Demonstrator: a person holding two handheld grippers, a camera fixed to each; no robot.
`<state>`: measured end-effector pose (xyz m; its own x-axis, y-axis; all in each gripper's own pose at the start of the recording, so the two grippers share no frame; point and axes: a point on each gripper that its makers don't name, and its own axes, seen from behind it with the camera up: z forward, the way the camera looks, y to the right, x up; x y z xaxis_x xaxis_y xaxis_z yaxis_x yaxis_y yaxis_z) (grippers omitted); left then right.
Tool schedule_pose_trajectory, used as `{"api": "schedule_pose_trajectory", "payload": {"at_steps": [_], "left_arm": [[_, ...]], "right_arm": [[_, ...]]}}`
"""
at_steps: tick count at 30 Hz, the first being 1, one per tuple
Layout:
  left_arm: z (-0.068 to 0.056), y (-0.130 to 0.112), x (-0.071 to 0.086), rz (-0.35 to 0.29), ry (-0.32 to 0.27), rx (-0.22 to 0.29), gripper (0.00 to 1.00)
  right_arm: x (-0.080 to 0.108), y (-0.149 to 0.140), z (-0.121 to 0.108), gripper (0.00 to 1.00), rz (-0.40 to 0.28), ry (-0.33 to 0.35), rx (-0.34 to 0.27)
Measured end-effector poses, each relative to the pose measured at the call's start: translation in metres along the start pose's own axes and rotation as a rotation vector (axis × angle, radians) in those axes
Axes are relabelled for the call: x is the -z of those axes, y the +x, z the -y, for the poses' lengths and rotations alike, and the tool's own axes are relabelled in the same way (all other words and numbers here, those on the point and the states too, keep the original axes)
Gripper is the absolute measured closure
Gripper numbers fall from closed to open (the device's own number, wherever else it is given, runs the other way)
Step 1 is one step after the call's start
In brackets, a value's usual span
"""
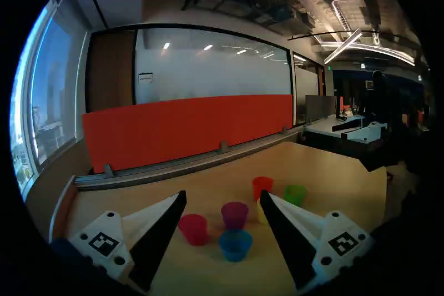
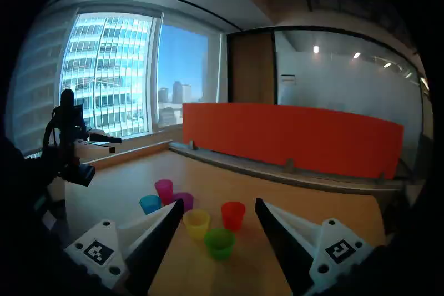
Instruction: Pour water
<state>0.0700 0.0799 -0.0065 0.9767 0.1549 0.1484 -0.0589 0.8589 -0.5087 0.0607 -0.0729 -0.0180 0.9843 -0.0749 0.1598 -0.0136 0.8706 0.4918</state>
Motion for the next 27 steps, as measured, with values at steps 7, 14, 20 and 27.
{"api": "schedule_pose_trajectory", "payload": {"at_steps": [7,14,20,27], "left_arm": [[-0.004,-0.016,-0.003,0.038,-0.018,0.0,0.01],[-0.009,-0.034,-0.008,0.083,-0.042,-0.003,0.01],[-0.012,-0.049,-0.013,0.106,-0.055,0.0,0.01],[-0.014,-0.07,-0.02,0.15,-0.061,-0.004,0.01]], "right_arm": [[-0.004,-0.012,0.004,0.01,0.042,0.01,0.026],[-0.01,-0.023,0.007,0.0,0.07,0.026,0.028],[-0.014,-0.037,0.006,0.0,0.099,0.032,0.025],[-0.02,-0.054,0.005,0.01,0.13,0.033,0.029]]}}
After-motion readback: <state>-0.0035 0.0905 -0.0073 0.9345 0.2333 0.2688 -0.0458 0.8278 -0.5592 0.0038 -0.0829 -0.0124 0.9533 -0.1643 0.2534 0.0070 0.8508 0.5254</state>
